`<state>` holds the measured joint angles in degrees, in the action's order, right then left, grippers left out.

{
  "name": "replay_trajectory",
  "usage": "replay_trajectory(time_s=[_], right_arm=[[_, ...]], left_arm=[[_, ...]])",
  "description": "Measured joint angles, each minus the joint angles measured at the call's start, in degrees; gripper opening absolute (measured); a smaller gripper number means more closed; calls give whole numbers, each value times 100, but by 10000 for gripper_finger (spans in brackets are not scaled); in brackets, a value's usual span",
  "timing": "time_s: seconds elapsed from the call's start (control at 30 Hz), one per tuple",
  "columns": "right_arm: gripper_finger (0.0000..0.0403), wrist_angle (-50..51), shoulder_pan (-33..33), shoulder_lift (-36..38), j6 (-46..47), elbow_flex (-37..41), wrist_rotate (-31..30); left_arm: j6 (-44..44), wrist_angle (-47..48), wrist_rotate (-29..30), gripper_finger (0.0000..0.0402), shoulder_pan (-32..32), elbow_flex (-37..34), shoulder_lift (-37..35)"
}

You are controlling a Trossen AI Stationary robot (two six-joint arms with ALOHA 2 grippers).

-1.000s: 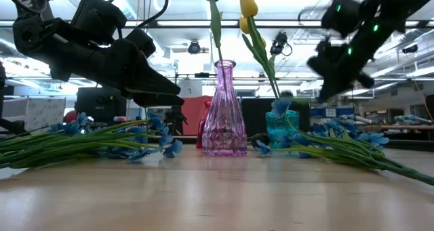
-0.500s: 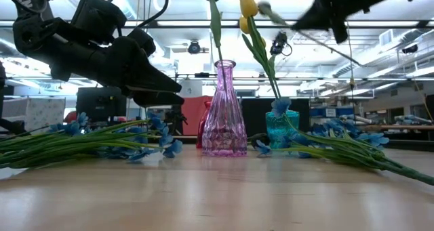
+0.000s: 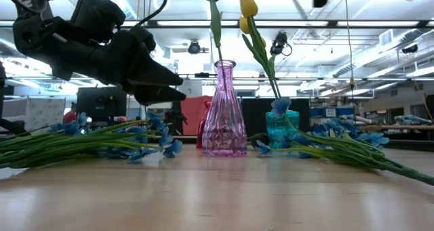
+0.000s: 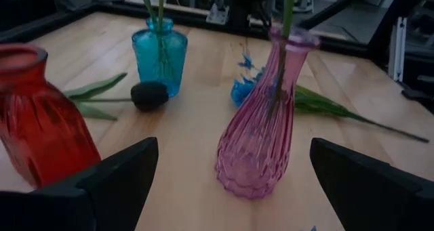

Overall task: Sort flowers into vase by color
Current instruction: Put the right black flower into the pink vase

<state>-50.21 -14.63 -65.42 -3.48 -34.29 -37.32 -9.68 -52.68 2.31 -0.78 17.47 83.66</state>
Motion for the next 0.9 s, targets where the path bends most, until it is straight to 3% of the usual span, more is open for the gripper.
replay_trajectory(time_s=[0.17,0.3,0.53,0.7,0.9], right_arm=[[1,-2441,40,-1560,-649,-31,594],[1,-3963,50,-2672,-1442,-311,1144],[1,-3899,48,-3614,-2267,-1298,1489],[2,-3894,41,-3763,-2441,-1613,1495],[2,-3767,46,-3765,-2374,-1599,1445]], left_arm=[[-56,-53,-13,392,3,0,0],[-264,-91,-453,392,23,0,0],[-167,-225,-163,392,461,192,89],[301,-413,542,392,621,300,260],[333,-1469,568,392,619,454,1114]])
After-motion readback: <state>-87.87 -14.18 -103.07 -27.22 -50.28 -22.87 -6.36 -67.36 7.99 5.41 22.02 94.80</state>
